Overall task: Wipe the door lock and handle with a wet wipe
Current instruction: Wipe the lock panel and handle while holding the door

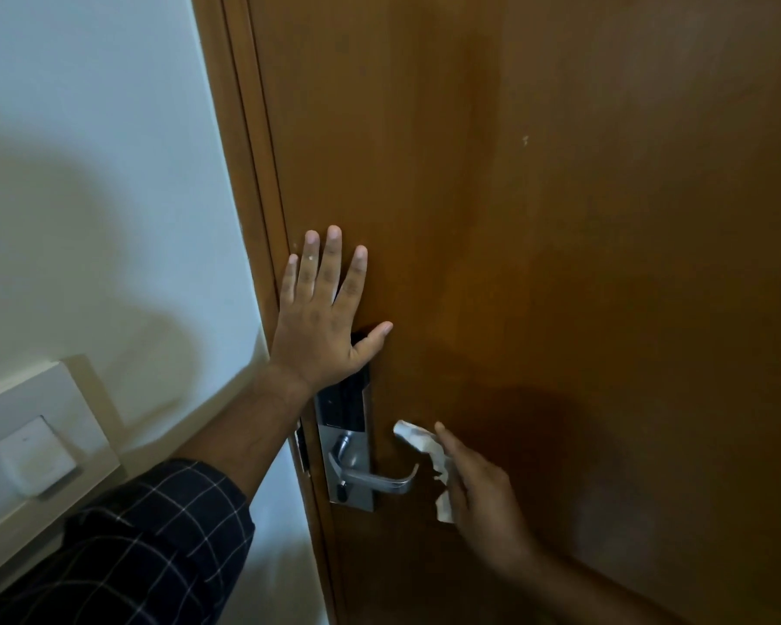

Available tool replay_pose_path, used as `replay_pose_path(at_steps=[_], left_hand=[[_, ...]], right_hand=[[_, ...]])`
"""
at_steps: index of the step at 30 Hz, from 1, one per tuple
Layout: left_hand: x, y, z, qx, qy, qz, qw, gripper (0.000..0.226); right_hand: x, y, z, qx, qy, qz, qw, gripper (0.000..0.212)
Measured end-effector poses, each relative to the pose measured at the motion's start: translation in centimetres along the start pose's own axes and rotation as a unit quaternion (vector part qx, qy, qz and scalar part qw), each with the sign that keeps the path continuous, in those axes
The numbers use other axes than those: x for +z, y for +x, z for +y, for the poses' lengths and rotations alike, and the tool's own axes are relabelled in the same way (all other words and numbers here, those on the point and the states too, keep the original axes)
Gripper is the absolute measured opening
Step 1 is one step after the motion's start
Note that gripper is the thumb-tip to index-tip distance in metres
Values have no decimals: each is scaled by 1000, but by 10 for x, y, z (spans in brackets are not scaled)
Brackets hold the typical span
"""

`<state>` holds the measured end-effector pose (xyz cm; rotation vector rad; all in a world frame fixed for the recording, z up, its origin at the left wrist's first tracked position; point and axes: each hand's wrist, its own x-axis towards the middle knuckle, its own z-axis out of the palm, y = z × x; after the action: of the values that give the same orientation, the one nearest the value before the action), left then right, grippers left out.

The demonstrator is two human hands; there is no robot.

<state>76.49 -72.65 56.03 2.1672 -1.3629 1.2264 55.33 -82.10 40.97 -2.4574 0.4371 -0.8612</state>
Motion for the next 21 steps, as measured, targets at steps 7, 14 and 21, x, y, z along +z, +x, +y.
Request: replay_pose_path(at_steps=[7, 14, 21], left_hand=[[-2, 0, 0, 3, -10, -9, 1000, 88], [-6, -3, 1, 0, -3, -51, 999, 94], [-18, -1, 4, -11, -28, -81, 996, 102]], right_hand=[[43, -23, -66, 98, 27, -156, 982, 46], [41, -44, -47, -137, -180, -115, 967, 71], [78, 25, -65, -353, -450, -186, 799, 51]])
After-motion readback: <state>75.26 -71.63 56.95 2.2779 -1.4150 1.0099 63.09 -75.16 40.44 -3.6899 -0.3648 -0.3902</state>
